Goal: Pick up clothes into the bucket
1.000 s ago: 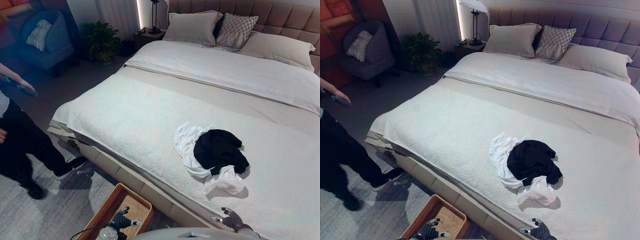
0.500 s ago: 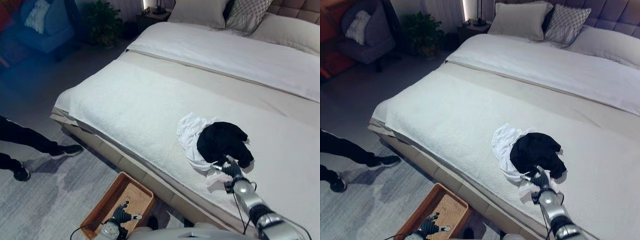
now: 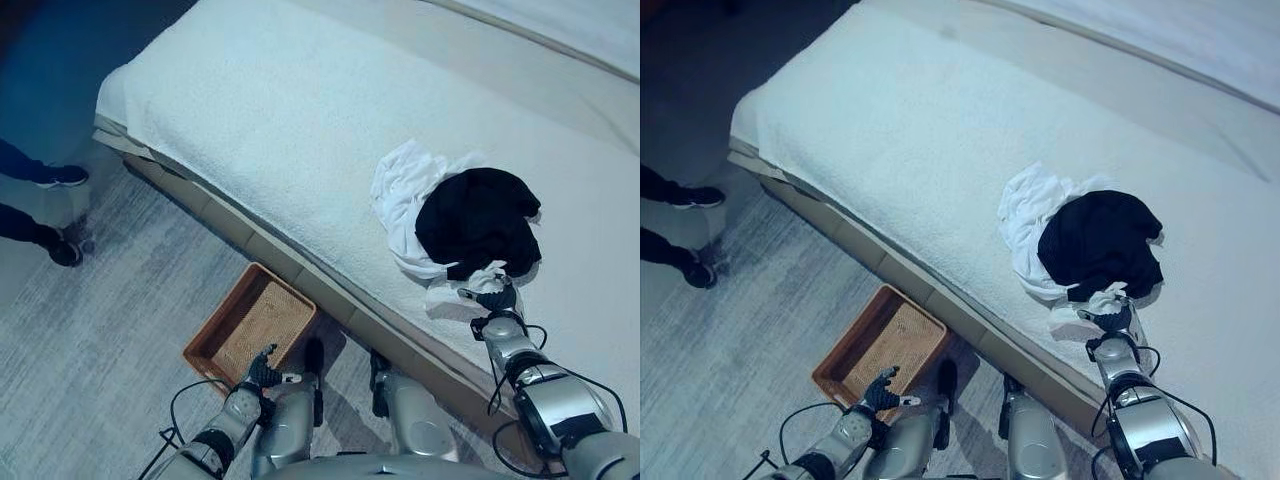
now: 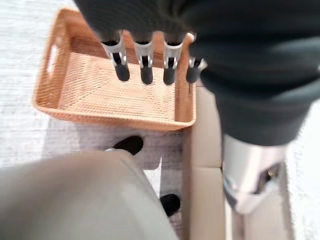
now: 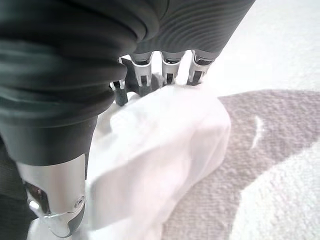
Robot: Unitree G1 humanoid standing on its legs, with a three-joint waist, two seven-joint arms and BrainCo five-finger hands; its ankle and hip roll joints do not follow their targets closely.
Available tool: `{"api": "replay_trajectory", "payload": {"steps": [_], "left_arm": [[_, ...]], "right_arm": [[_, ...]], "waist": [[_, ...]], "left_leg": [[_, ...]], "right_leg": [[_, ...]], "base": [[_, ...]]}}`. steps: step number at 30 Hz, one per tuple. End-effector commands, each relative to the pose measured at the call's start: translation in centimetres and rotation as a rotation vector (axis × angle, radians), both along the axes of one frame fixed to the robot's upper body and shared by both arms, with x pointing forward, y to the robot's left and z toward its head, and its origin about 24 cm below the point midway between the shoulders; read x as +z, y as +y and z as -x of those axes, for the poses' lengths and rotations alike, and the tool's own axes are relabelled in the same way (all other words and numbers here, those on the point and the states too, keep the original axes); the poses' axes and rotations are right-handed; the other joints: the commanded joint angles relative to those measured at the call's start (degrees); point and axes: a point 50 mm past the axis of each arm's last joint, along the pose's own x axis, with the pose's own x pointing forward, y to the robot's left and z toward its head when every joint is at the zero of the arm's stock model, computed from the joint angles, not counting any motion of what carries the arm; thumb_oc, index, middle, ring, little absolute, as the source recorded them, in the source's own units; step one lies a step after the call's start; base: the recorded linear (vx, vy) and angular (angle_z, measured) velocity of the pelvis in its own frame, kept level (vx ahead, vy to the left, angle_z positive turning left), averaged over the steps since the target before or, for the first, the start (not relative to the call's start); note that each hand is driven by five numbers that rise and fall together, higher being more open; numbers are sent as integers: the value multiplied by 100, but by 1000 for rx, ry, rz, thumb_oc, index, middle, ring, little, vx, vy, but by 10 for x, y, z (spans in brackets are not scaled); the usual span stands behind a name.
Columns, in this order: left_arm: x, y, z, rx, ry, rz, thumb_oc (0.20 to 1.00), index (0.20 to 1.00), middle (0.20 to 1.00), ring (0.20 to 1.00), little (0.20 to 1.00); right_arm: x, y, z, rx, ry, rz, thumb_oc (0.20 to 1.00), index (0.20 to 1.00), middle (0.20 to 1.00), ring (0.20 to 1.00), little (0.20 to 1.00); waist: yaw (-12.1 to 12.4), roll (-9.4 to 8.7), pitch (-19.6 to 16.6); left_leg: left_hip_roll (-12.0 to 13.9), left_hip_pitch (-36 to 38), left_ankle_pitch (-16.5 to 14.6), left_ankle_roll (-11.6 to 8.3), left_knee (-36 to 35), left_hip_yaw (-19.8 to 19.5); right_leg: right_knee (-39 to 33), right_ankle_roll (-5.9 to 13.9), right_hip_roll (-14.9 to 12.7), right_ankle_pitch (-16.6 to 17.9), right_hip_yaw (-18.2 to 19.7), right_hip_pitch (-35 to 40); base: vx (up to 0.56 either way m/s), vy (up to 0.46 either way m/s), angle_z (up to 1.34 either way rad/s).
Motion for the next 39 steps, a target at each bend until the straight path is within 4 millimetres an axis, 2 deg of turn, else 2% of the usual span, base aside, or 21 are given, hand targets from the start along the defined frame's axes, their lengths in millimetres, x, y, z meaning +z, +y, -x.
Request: {"api": "replay_trajectory", "payload": {"steps": [1,8,9,10,13,17,18,19,20,21,25,26,27,28,29,30,31,32,33,34,39], "left_arm": [[0,-12,0,45,-16,31,1000,1000,1000,1000,1000],[12,-20,-18,65,-107,65,1000,1000,1000,1000,1000],[16,-19,-24,73,-128,66,1000,1000,1000,1000,1000],[16,-19,-24,73,-129,67,1000,1000,1000,1000,1000],[23,-16,-34,95,-169,66,1000,1000,1000,1000,1000],[26,-14,-39,121,-182,73,1000,1000,1000,1000,1000],[28,-13,-43,127,-186,79,1000,1000,1000,1000,1000],[28,-13,-44,130,-185,82,1000,1000,1000,1000,1000],[28,-13,-44,130,-185,82,1000,1000,1000,1000,1000],[29,-12,-45,130,-187,82,1000,1000,1000,1000,1000],[28,-10,-44,136,-180,81,1000,1000,1000,1000,1000],[28,-10,-43,126,-182,86,1000,1000,1000,1000,1000],[28,-10,-43,126,-182,86,1000,1000,1000,1000,1000],[28,-8,-42,126,-186,88,1000,1000,1000,1000,1000],[28,-8,-42,126,-185,88,1000,1000,1000,1000,1000],[28,-5,-41,126,-194,90,1000,1000,1000,1000,1000],[28,-5,-41,126,-194,90,1000,1000,1000,1000,1000],[29,-3,-41,126,-203,89,1000,1000,1000,1000,1000],[30,-3,-41,126,-204,89,1000,1000,1000,1000,1000],[29,2,-40,136,-201,82,1000,1000,1000,1000,1000],[30,11,-39,155,-208,68,1000,1000,1000,1000,1000]], "right_arm": [[14,-10,-5,-135,-92,14,1000,1000,1000,1000,1000],[38,-15,-20,-204,-211,-4,1000,1000,1000,1000,1000],[49,-16,-27,-197,-248,12,1000,1000,1000,1000,1000],[49,-16,-27,-197,-248,12,1000,1000,1000,1000,1000],[68,-19,-39,-178,-295,46,1000,1000,1000,1000,1000],[78,-19,-47,-123,-286,77,1000,1000,1000,1000,1000],[79,-17,-50,-52,-239,94,755,755,755,755,755],[80,-17,-51,-26,-218,104,432,432,432,432,432],[80,-17,-51,-26,-219,104,432,432,432,432,432],[82,-17,-53,-5,-206,116,200,200,200,200,200],[94,-9,-63,68,-242,127,200,200,200,200,200],[105,-3,-71,101,-297,114,200,200,200,200,200],[105,-3,-71,101,-297,114,200,200,200,200,200],[117,1,-76,121,-366,98,200,200,200,200,200],[117,1,-76,121,-366,98,200,200,200,200,200],[138,5,-83,159,-453,123,200,200,200,200,200],[138,5,-83,159,-453,123,200,200,200,200,200],[159,8,-86,178,-550,151,200,200,200,200,200],[159,8,-86,178,-550,151,200,200,200,200,200],[174,9,-86,174,-631,153,200,200,200,200,200],[196,7,-82,172,-755,144,200,200,200,200,200]], "waist": [[-45,-181,15],[-125,-131,387],[-149,-138,496],[-149,-138,491],[-174,-126,666],[-168,-136,755],[-159,-157,790],[-159,-165,795],[-160,-165,795],[-156,-175,804],[-150,-235,806],[-149,-262,786],[-149,-262,787],[-150,-302,762],[-150,-302,765],[-163,-360,716],[-162,-360,718],[-181,-431,644],[-182,-430,632],[-192,-502,557],[-202,-655,239]], "left_leg": [[-32,-202,-443,17,654,-109],[-70,-840,-599,61,1279,-53],[-86,-1046,-675,68,1524,-42],[-88,-1066,-683,69,1543,-41],[-134,-1516,-820,84,2037,-19],[-149,-1772,-907,92,2308,-8],[-172,-1854,-914,95,2384,-24],[-176,-1869,-910,94,2403,-30],[-176,-1870,-910,94,2404,-31],[-187,-1879,-912,91,2422,-44],[-196,-1800,-883,83,2352,-61],[-196,-1732,-839,73,2266,-62],[-196,-1729,-838,73,2264,-63],[-184,-1638,-786,61,2127,-50],[-183,-1633,-784,61,2124,-50],[-162,-1513,-745,45,1979,-28],[-161,-1509,-744,45,1976,-28],[-139,-1344,-703,22,1799,-13],[-140,-1350,-673,23,1770,-16],[-89,-1192,-671,8,1649,15],[14,-768,-545,-32,1162,109]], "right_leg": [[261,416,-411,-124,358,74],[888,367,-440,-294,474,-544],[1126,348,-477,-354,505,-737],[1144,349,-479,-362,507,-757],[1610,299,-513,-488,588,-1182],[1882,268,-538,-583,621,-1432],[1974,253,-554,-604,624,-1505],[2007,242,-559,-611,619,-1524],[2008,242,-560,-612,618,-1525],[2028,233,-569,-613,605,-1538],[1921,223,-588,-569,584,-1452],[1814,237,-589,-512,573,-1387],[1812,237,-589,-511,573,-1383],[1649,261,-577,-439,575,-1306],[1646,261,-577,-438,574,-1302],[1473,289,-567,-354,580,-1215],[1471,289,-567,-352,580,-1211],[1282,329,-551,-250,594,-1091],[1252,331,-552,-222,590,-1095],[1099,365,-517,-162,618,-962],[491,456,-445,102,619,-543]], "base": [[-53,11,0],[-65,6,-1],[-67,-10,-1],[-96,-10,-3],[-48,-5,0],[-38,-17,0],[-15,-30,2],[-15,-30,5],[-3,-19,5],[-9,-21,5],[-2,-8,1],[0,0,0],[0,0,0],[0,0,0],[-7,37,-2],[0,0,0],[4,50,-5],[1,34,-2],[15,54,-5],[5,23,-4],[53,21,-12]]}}
